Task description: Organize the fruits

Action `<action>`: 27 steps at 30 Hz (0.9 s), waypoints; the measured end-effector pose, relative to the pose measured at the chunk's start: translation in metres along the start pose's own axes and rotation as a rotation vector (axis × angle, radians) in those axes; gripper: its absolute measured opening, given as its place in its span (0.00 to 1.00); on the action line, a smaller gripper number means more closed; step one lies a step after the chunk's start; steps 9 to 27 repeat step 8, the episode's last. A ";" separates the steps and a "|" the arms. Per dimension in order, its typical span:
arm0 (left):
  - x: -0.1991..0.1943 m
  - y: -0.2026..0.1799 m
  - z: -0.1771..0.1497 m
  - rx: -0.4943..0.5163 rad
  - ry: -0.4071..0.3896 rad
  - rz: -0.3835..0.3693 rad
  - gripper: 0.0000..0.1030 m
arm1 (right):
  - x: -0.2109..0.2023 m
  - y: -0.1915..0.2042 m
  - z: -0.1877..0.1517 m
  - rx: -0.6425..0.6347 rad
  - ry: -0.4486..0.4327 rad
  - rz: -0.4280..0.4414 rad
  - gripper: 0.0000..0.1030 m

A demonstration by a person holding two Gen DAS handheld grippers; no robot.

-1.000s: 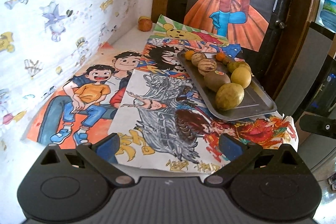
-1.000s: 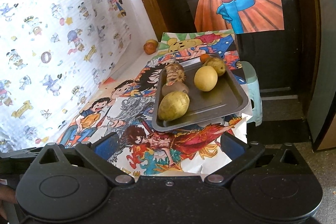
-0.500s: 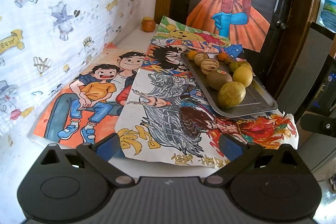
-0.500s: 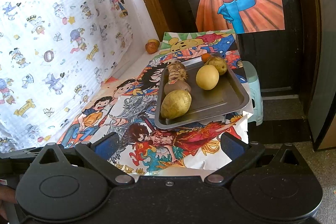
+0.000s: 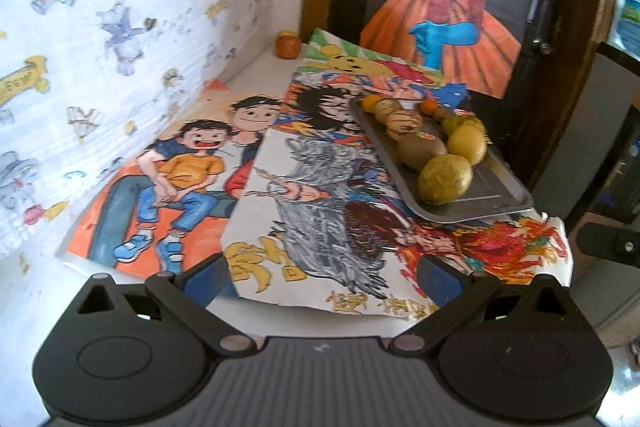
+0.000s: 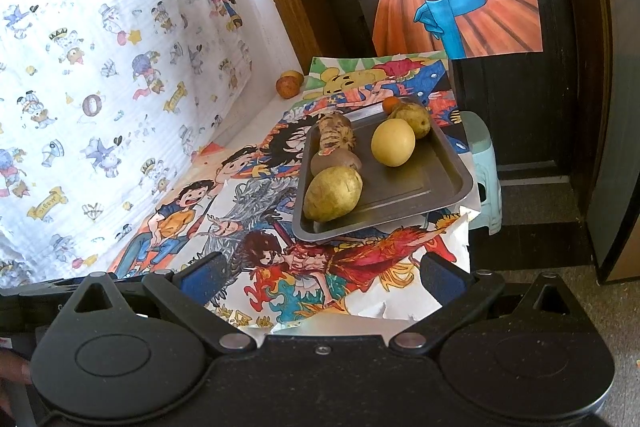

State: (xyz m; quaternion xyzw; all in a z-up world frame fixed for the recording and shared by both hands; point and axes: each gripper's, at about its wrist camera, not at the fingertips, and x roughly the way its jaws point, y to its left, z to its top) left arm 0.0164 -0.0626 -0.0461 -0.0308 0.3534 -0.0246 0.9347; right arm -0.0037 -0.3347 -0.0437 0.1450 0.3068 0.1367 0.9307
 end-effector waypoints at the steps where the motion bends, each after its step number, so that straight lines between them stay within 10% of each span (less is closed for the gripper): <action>1: 0.000 -0.001 0.001 0.000 0.003 0.009 0.99 | 0.000 0.000 0.000 0.001 0.002 0.001 0.99; 27: 0.001 -0.011 0.002 0.074 0.015 0.032 0.99 | 0.003 -0.005 0.003 0.006 0.013 0.004 0.99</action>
